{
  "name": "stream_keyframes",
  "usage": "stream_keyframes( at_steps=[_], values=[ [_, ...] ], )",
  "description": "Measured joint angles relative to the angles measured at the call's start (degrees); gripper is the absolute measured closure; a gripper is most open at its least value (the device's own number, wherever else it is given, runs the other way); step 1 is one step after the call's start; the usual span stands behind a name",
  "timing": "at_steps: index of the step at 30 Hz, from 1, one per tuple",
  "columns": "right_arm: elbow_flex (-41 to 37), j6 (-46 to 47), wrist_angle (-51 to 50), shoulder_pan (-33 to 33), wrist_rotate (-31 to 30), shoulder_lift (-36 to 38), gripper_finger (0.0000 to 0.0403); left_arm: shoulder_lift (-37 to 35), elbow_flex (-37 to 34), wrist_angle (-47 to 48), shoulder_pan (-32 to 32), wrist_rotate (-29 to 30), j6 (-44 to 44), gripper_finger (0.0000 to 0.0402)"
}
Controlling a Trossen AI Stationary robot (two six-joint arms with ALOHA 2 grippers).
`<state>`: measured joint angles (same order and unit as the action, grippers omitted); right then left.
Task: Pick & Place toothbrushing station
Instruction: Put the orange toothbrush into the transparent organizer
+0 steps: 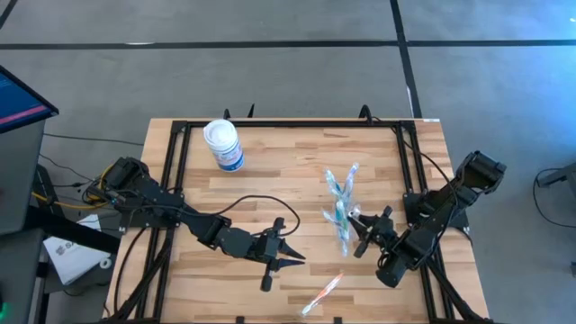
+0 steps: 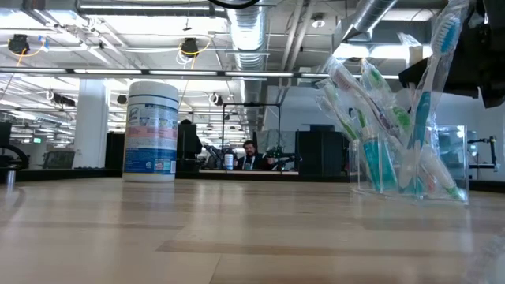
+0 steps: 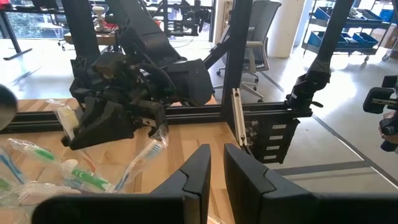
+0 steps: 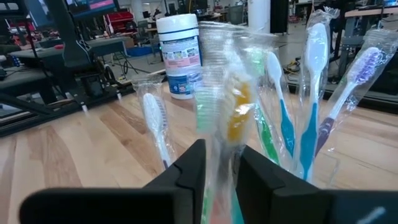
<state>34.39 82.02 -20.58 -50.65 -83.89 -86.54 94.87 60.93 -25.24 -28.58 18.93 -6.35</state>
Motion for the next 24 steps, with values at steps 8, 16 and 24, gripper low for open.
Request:
stream_keyframes(
  at_steps=[8,16,24],
  values=[
    [0.0,-4.7,0.1,0.2,3.0,2.8,0.0277,0.0,0.0,0.0,0.0,0.0,0.0,0.0363],
    [0.0,-11.4,0.2,0.2,3.0,8.6,0.0220,0.0,0.0,0.0,0.0,-0.1,0.0,0.0363],
    [0.0,-15.2,5.7,3.1,10.2,5.2,0.0194,0.0,0.0,0.0,0.0,-0.1,0.0,0.0363]
  ],
)
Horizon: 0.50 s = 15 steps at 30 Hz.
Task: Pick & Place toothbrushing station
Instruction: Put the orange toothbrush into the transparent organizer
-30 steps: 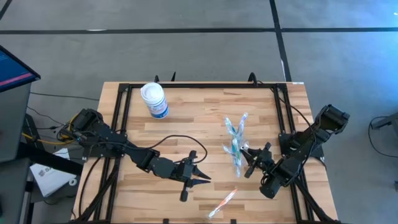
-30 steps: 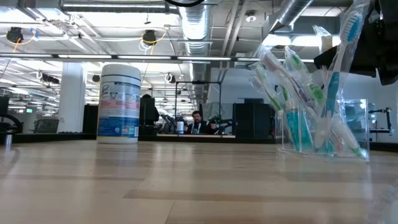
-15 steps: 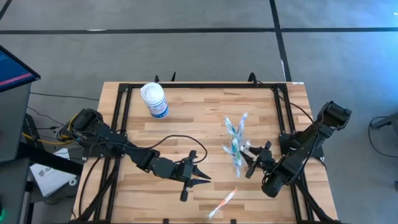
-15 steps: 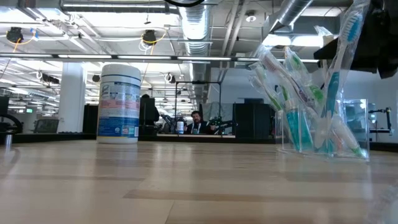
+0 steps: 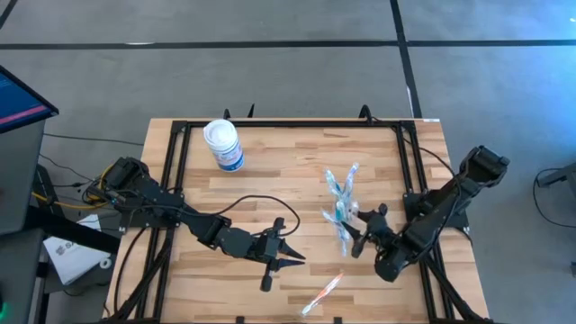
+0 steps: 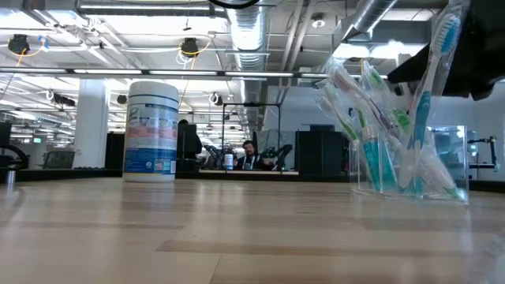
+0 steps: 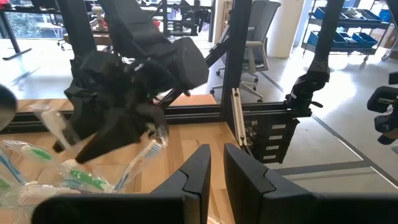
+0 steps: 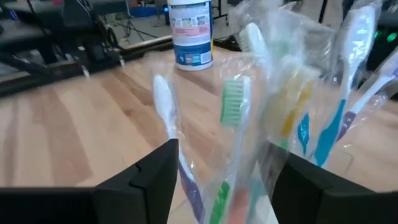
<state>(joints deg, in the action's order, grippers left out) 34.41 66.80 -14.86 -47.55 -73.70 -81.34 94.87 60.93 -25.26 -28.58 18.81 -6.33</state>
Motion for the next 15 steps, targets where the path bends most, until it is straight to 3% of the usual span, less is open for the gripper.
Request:
stream_keyframes(
  at_steps=[15],
  values=[
    [0.0,-3.4,0.4,1.5,-0.4,0.8,0.0188,0.0,0.0,0.0,0.0,-0.1,0.0,0.0363]
  ],
)
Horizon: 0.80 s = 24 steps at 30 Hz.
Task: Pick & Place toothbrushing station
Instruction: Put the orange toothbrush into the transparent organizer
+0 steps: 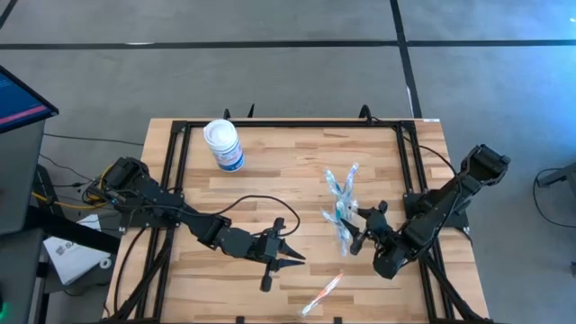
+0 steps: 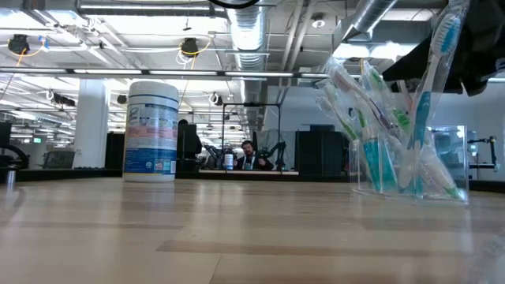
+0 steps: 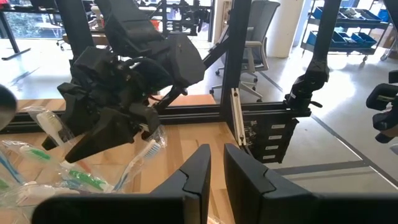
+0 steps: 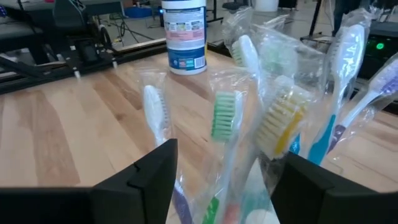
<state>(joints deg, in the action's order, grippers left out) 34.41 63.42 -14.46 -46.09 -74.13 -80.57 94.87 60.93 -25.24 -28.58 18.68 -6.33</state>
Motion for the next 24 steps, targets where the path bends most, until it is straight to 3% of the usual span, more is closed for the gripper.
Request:
stream_keyframes(
  at_steps=[14,24],
  values=[
    [0.0,-5.3,-0.1,1.3,0.9,0.0,0.0187,0.0,0.0,0.0,0.1,0.1,0.0,0.0363],
    [0.0,-2.1,-6.5,1.1,1.2,4.3,0.0187,0.0,0.0,0.0,0.1,0.2,0.0,0.0363]
  ],
)
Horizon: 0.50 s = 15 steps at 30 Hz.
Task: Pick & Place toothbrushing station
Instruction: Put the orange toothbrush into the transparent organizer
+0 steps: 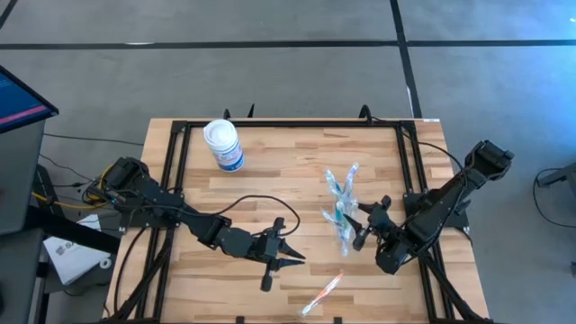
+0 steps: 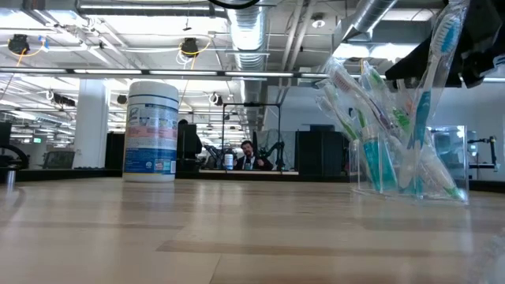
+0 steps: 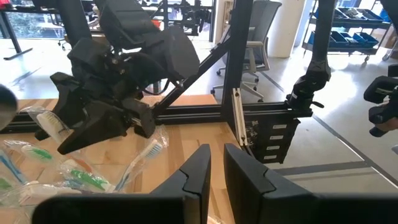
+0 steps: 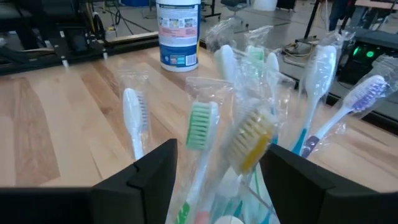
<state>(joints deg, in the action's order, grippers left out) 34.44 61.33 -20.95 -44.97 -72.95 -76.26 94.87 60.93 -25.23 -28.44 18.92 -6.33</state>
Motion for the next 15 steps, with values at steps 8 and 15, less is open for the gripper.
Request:
stream_keyframes(
  at_steps=[8,15],
  values=[
    [0.0,-1.8,-2.4,-0.8,2.5,4.0,0.0187,0.0,0.0,0.0,0.0,0.0,-0.1,0.0363],
    [0.0,-1.8,-7.7,-3.6,2.5,9.7,0.0188,0.0,0.0,0.0,0.0,-0.1,-0.1,0.0363]
  ],
)
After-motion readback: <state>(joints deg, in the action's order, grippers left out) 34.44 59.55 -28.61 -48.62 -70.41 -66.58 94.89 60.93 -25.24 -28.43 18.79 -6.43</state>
